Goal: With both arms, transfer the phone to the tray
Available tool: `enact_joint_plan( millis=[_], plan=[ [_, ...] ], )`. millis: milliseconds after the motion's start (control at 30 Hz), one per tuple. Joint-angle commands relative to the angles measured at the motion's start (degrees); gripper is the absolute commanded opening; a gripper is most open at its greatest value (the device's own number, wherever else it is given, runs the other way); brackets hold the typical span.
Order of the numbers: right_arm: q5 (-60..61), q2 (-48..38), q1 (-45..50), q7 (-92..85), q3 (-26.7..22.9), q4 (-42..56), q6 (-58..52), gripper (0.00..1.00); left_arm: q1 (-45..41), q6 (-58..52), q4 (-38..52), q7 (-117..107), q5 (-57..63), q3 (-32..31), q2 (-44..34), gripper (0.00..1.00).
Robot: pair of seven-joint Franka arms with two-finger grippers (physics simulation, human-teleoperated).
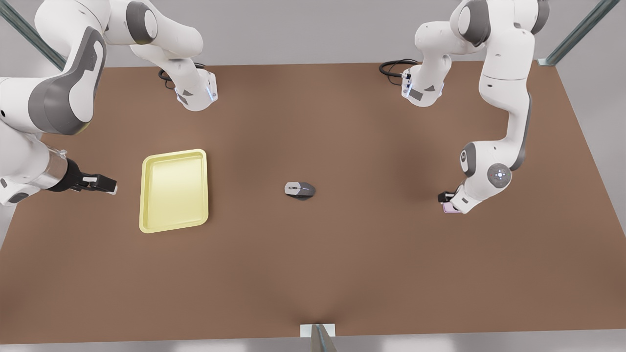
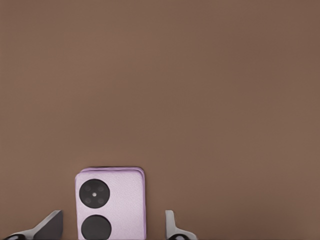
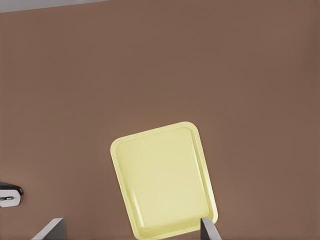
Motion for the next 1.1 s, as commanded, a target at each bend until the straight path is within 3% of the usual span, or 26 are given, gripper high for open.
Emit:
enact_joint_plan(
  millis=[0, 467, 533, 700, 800, 1067],
  plan=[
    [0.0, -0.1, 0.0, -1.5, 0.0, 0.1, 0.2, 1.0, 0.0, 3.3, 0.0, 0.0, 0.1, 0.3, 0.6, 1.0],
    [0.0, 0.0, 0.1, -1.5, 0.0, 0.1, 1.0, 1.0, 0.0, 3.9, 0.0, 0.3, 0.0, 0.7, 4.3, 1.0],
    [0.0, 0.0, 0.1, -1.5, 0.0, 0.1, 1.1, 1.0, 0.0, 3.8, 0.0, 0.2, 0.0, 0.6, 4.3, 0.94],
    [0.0, 0.0, 0.0, -1.5, 0.0, 0.1, 1.1, 1.0, 0.0, 3.8, 0.0, 0.2, 0.0, 0.7, 4.6, 0.92],
    [0.0, 0.0, 0.0, -1.5, 0.0, 0.1, 1.5, 1.0, 0.1, 3.8, 0.0, 0.2, 0.1, 0.7, 4.6, 0.85],
    [0.0, 0.1, 0.0, -1.5, 0.0, 0.1, 1.5, 1.0, 0.0, 3.6, 0.1, 0.2, 0.0, 0.7, 4.6, 0.83]
  ],
)
